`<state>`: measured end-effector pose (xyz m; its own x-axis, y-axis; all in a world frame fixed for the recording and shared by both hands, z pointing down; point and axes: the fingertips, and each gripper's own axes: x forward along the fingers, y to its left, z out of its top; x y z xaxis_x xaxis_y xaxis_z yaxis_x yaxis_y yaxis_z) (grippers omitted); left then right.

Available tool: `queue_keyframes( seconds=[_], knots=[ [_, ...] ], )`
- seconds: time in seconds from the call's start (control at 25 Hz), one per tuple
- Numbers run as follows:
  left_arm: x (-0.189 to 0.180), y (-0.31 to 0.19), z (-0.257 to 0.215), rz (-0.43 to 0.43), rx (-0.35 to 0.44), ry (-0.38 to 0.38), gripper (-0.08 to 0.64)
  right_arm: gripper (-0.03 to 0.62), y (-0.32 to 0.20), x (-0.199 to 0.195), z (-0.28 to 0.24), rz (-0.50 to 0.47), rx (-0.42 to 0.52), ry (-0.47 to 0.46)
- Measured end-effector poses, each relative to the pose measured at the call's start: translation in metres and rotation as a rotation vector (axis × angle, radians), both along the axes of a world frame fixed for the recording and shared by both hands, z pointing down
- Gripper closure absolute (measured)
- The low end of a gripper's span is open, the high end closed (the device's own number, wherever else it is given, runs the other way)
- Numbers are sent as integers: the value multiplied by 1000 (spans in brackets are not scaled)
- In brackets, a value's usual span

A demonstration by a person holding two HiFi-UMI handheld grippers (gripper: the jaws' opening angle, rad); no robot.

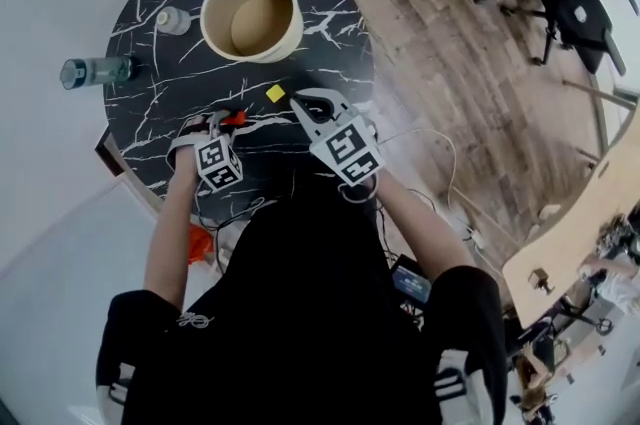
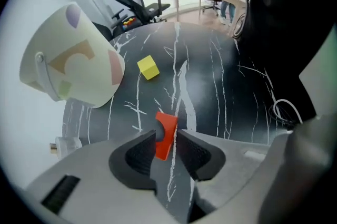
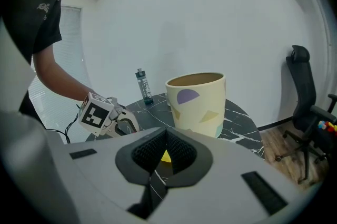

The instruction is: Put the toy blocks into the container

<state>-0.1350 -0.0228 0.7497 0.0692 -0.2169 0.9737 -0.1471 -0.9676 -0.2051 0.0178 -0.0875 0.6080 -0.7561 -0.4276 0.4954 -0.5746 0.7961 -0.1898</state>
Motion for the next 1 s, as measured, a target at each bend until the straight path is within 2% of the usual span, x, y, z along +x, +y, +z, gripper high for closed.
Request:
queue_keyframes(
  seconds=[0.2,0.36,0.6,0.92,1.0],
  knots=[
    [10,-4,4,-30,-9,32,481,595,0,2,-1,14,4,4],
    [5,-7,4,-147,-5,88,494,595,3,0,-4,13,7,9],
    [5,-24,-21,-343,74,257,495,595,5,-9,-9,9,33,12],
    [3,-46,-67,-709,166,553,495,595,-6,-20,-23,42,83,5],
    [1,-50,-83,-775,210,609,494,595,-7,-21,-27,53,93,3]
  ],
)
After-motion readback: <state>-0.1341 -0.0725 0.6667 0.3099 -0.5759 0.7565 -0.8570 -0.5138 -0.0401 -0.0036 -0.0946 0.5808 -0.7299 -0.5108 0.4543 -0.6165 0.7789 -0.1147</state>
